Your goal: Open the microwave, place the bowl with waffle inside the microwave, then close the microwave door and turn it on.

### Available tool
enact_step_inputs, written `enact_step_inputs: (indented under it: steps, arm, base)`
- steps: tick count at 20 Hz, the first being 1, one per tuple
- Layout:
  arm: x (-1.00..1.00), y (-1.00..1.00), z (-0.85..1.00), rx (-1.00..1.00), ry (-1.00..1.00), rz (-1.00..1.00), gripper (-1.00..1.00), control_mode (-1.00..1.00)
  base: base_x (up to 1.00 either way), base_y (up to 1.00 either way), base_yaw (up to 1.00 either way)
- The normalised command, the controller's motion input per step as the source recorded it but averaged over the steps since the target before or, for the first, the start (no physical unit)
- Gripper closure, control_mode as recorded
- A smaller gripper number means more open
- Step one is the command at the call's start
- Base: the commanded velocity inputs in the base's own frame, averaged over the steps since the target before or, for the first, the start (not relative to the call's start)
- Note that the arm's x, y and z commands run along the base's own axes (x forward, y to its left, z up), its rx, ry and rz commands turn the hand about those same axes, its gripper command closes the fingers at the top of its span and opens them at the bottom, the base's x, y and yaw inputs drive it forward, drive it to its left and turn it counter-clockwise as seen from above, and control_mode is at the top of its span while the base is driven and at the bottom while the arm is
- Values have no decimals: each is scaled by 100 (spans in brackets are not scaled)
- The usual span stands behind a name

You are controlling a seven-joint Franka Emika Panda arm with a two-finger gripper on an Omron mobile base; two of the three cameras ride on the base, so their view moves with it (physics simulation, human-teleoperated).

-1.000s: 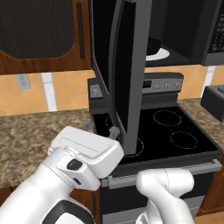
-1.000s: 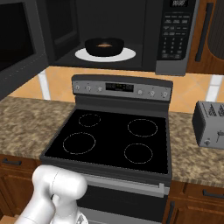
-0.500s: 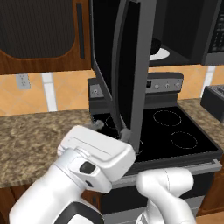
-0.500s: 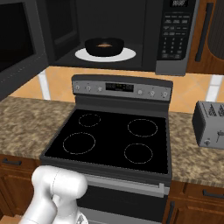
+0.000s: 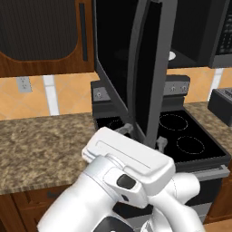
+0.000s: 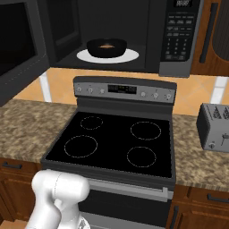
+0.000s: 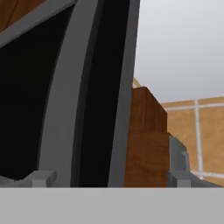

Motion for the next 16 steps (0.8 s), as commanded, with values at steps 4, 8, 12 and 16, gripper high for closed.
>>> enact_step_inputs:
  steps: [4, 8, 12, 16]
  arm:
    - [18, -57, 15, 1, 4, 0, -100, -100]
    - [35, -69, 4, 3, 10, 0, -100, -100]
    - [44, -68, 2, 0, 16, 0, -100, -100]
    - [52, -75, 0, 8, 14, 0, -100, -100]
  base:
    - [0, 0, 0]
    - [0, 0, 0]
    - [0, 0, 0]
    - [0, 0, 0]
